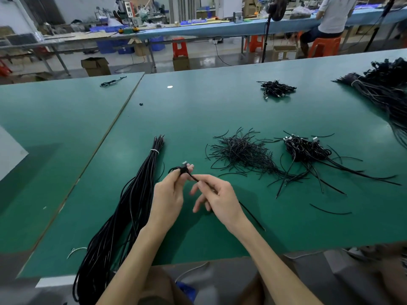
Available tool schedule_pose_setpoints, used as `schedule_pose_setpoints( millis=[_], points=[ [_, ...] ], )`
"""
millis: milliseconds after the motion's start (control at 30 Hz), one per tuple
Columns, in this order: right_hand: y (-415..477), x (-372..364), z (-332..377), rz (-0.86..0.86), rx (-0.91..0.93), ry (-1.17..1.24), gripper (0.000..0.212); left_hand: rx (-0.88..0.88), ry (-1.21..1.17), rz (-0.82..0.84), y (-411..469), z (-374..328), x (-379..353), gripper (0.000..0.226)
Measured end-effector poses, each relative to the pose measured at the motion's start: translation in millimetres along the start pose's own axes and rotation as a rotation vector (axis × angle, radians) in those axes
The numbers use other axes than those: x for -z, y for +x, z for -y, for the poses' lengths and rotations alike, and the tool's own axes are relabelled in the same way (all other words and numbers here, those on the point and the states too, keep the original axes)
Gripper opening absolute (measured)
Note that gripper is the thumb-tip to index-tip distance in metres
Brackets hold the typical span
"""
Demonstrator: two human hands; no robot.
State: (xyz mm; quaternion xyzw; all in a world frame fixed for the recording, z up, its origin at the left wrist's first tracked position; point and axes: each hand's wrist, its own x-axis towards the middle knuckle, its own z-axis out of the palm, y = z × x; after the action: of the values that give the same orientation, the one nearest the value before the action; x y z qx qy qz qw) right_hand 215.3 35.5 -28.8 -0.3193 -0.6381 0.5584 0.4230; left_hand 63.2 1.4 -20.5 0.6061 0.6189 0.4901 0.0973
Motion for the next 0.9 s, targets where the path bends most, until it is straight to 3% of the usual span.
schedule_pose_setpoints(
  millis=[133, 267, 400, 533, 633, 700, 767, 900],
  points=[
    [0.6, -5.0, 0.0, 0.124, -0.019, -0.100, 0.032, 0.169, -0.392, 0.059, 1.7, 2.0, 7.5, 0.025],
    [1.2, -6.9, 1.9, 0.131, -0.039, -0.139, 0.023, 0.336, -0.787, 0.051, 1.6, -1.9, 9.6, 0.032],
    [0.4, -8.1, 1.2, 0.117, -0.046, -0.140, 0.021, 0.434, -1.038, 0.111, 5.2, -2.8, 11.2, 0.027],
    [1.2, -9.0, -0.9, 0.079, -0.093, -0.081, 0.011, 0.425, -1.177, 0.193, 6.7, -4.4, 13.3, 0.024],
    [1.9, -5.8, -0.3, 0.116, -0.067, 0.015, 0.029, 0.452, -1.286, 0.245, 7.8, -3.3, 15.8, 0.033],
    [2.3, -2.6, 0.4, 0.144, -0.013, 0.034, 0.028, 0.486, -1.318, 0.241, 8.3, -0.4, 17.2, 0.049],
    [2.1, 0.2, 1.2, 0.117, 0.011, 0.046, 0.020, 0.465, -1.299, 0.250, 8.0, -0.9, 17.0, 0.052],
    [1.7, 4.0, 0.8, 0.018, -0.040, 0.141, 0.017, 0.378, -1.145, 0.259, 6.2, -7.3, 14.5, 0.037]
  ],
)
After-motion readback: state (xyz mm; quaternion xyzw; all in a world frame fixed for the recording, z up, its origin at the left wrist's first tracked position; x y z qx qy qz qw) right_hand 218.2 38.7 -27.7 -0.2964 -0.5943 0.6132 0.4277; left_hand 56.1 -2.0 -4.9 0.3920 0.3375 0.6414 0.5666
